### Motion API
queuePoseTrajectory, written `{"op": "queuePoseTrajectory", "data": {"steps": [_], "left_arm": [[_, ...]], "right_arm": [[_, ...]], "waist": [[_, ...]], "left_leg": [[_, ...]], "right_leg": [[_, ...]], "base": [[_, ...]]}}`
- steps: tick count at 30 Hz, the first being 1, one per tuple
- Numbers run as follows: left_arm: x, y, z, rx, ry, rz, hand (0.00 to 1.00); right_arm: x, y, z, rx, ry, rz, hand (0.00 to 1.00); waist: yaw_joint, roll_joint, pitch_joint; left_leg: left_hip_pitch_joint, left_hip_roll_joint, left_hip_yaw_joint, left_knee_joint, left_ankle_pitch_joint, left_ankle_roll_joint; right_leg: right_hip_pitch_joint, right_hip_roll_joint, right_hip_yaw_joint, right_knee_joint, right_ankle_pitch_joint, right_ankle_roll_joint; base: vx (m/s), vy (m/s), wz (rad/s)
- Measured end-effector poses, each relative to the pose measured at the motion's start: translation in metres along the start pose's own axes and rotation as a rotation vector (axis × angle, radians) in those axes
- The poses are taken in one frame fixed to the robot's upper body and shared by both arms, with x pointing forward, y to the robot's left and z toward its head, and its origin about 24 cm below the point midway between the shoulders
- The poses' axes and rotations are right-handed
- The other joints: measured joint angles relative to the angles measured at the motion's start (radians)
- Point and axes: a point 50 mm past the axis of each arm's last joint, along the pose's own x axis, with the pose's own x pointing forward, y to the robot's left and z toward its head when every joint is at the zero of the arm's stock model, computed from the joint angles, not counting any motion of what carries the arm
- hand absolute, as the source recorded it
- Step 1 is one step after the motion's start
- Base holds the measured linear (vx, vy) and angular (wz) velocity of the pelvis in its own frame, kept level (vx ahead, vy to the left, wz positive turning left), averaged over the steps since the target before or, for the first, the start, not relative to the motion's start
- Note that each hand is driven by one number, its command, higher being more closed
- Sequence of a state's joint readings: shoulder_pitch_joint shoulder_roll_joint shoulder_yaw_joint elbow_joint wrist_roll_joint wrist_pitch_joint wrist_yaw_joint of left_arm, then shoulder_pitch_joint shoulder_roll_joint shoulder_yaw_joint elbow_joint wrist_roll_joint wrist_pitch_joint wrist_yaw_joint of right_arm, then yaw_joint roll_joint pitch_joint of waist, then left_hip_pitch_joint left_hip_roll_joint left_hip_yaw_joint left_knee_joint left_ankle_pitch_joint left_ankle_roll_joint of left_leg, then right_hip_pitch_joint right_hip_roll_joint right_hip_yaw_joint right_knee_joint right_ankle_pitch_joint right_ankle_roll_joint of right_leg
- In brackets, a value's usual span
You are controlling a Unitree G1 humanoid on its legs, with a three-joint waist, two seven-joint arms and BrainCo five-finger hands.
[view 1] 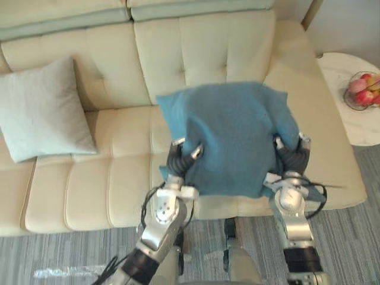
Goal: Pick up cushions and gather them together orderly.
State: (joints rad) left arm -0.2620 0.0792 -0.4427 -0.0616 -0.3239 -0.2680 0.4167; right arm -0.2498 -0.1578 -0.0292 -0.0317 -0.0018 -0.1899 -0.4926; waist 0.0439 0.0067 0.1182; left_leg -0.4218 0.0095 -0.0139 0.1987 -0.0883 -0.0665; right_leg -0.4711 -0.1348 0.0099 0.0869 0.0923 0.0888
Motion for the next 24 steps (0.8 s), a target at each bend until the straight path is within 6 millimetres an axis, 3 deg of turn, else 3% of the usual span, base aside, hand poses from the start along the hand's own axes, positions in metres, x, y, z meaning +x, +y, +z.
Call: {"op": "queuePoseTrajectory", "data": {"steps": [1,5,6,7,8,11,12,13,18,21,24], "left_arm": [[0.007,-0.002,0.006,0.011,-0.036,-0.001,1.0],[0.068,-0.02,0.048,0.116,-0.256,-0.027,1.0],[0.095,-0.025,0.07,0.165,-0.341,-0.025,1.0],[0.106,-0.027,0.081,0.181,-0.375,-0.017,1.0],[0.128,-0.029,0.103,0.216,-0.437,0.007,1.0],[0.161,-0.027,0.151,0.226,-0.537,0.107,1.0],[0.173,-0.026,0.168,0.228,-0.556,0.156,0.0],[0.175,-0.027,0.171,0.231,-0.557,0.165,0.0],[0.198,-0.021,0.198,0.247,-0.538,0.278,0.0],[0.203,-0.018,0.2,0.2,-0.493,0.271,0.0],[0.207,-0.014,0.186,0.185,-0.397,0.248,0.0]], "right_arm": [[0.007,0.004,0.006,0.013,-0.028,-0.008,1.0],[0.068,0.027,0.048,0.039,-0.196,-0.049,1.0],[0.098,0.038,0.072,0.042,-0.26,-0.058,1.0],[0.109,0.043,0.083,0.046,-0.285,-0.066,1.0],[0.131,0.052,0.108,0.049,-0.327,-0.078,1.0],[0.16,0.07,0.162,0.063,-0.406,-0.093,1.0],[0.168,0.077,0.18,0.064,-0.422,-0.098,1.0],[0.17,0.077,0.183,0.064,-0.421,-0.1,0.0],[0.182,0.081,0.213,0.097,-0.4,-0.157,0.0],[0.182,0.084,0.211,0.182,-0.351,-0.137,0.0],[0.183,0.089,0.203,0.246,-0.282,-0.064,0.0]], "waist": [[0.0,-0.001,0.001],[0.005,-0.001,0.029],[0.004,-0.001,0.065],[0.003,-0.003,0.083],[0.003,-0.003,0.118],[-0.005,-0.001,0.179],[-0.008,0.001,0.212],[-0.009,0.002,0.22],[-0.004,0.003,0.228],[-0.005,0.004,0.229],[-0.005,0.004,0.246]], "left_leg": [[-0.01,0.0,-0.006,-0.003,0.005,-0.001],[-0.073,0.001,-0.037,-0.007,0.035,-0.01],[-0.098,-0.001,-0.051,-0.01,0.052,-0.015],[-0.105,-0.001,-0.053,-0.012,0.058,-0.016],[-0.131,-0.001,-0.054,-0.019,0.073,-0.018],[-0.199,-0.005,-0.06,-0.019,0.095,-0.024],[-0.224,-0.004,-0.068,-0.019,0.102,-0.026],[-0.228,-0.004,-0.072,-0.019,0.103,-0.027],[-0.382,-0.002,-0.079,-0.023,0.123,-0.031],[-0.44,0.001,-0.072,-0.021,0.123,-0.032],[-0.499,0.015,-0.051,-0.013,0.121,-0.034]], "right_leg": [[-0.009,0.0,-0.002,0.0,0.002,-0.002],[-0.058,0.0,-0.029,-0.006,0.023,-0.014],[-0.072,0.001,-0.031,-0.027,0.047,-0.018],[-0.074,0.001,-0.032,-0.04,0.061,-0.017],[-0.09,0.003,-0.031,-0.067,0.09,-0.02],[-0.147,0.004,-0.033,-0.086,0.127,-0.024],[-0.162,0.005,-0.039,-0.097,0.141,-0.022],[-0.164,0.005,-0.041,-0.099,0.142,-0.023],[-0.306,0.002,-0.051,-0.114,0.157,-0.025],[-0.366,0.002,-0.055,-0.112,0.159,-0.023],[-0.426,0.009,-0.055,-0.112,0.181,-0.024]], "base": [[-0.08,-0.039,0.23],[-0.08,-0.044,0.2],[-0.1,-0.039,0.12],[-0.13,-0.045,0.08],[-0.09,-0.021,0.03],[-0.1,-0.003,0.06],[-0.06,0.007,0.13],[-0.05,0.013,0.18],[-0.04,0.012,0.12],[-0.01,0.002,0.02],[0.0,0.007,-0.13]]}}
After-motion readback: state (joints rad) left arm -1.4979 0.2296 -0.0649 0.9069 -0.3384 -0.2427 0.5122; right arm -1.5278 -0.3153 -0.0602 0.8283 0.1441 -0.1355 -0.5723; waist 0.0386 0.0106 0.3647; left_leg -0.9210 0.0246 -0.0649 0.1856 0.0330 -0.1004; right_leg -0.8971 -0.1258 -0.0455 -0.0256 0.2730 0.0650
